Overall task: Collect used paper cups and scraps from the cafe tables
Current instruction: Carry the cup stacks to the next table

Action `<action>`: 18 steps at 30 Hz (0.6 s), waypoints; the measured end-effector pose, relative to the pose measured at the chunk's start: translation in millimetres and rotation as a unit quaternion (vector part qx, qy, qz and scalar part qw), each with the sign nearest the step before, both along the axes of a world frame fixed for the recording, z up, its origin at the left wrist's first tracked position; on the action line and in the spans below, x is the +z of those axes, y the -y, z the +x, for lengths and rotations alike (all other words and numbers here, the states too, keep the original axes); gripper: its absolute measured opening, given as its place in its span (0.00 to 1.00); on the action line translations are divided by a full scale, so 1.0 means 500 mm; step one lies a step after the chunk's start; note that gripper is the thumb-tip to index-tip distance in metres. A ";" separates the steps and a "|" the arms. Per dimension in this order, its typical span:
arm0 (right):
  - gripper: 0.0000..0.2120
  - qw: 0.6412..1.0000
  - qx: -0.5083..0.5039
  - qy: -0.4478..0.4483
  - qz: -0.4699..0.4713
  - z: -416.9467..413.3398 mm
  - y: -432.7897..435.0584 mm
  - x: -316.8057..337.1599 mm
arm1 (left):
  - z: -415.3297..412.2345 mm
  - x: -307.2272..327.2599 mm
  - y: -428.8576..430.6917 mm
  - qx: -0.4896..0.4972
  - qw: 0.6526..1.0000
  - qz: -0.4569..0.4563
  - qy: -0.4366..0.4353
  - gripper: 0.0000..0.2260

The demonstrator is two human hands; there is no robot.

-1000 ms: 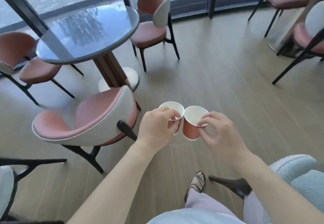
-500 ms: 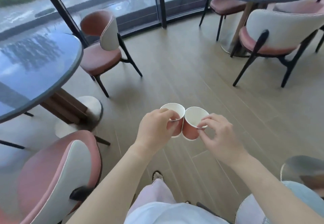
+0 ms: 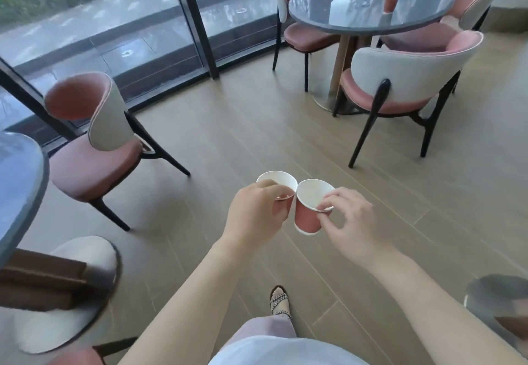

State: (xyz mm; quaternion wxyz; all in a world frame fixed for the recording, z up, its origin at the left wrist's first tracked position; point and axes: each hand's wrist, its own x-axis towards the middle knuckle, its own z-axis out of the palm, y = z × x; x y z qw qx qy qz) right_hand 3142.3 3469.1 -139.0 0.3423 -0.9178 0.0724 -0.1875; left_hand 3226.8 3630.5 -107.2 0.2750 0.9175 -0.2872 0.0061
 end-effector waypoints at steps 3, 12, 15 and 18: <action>0.07 1.000 -0.021 0.005 -0.004 0.116 0.040 0.014 | 0.132 0.019 0.044 -0.013 1.000 -0.015 -0.022 0.06; 0.06 0.995 -0.095 -0.022 0.002 0.318 0.206 0.013 | 0.386 0.024 0.225 -0.091 0.995 -0.001 -0.031 0.07; 0.06 0.993 -0.110 -0.027 0.008 0.394 0.279 0.002 | 0.471 0.019 0.307 -0.108 0.994 0.002 -0.034 0.06; 0.07 0.992 -0.122 -0.016 -0.001 0.491 0.369 -0.004 | 0.569 0.011 0.406 -0.114 0.993 -0.001 -0.028 0.06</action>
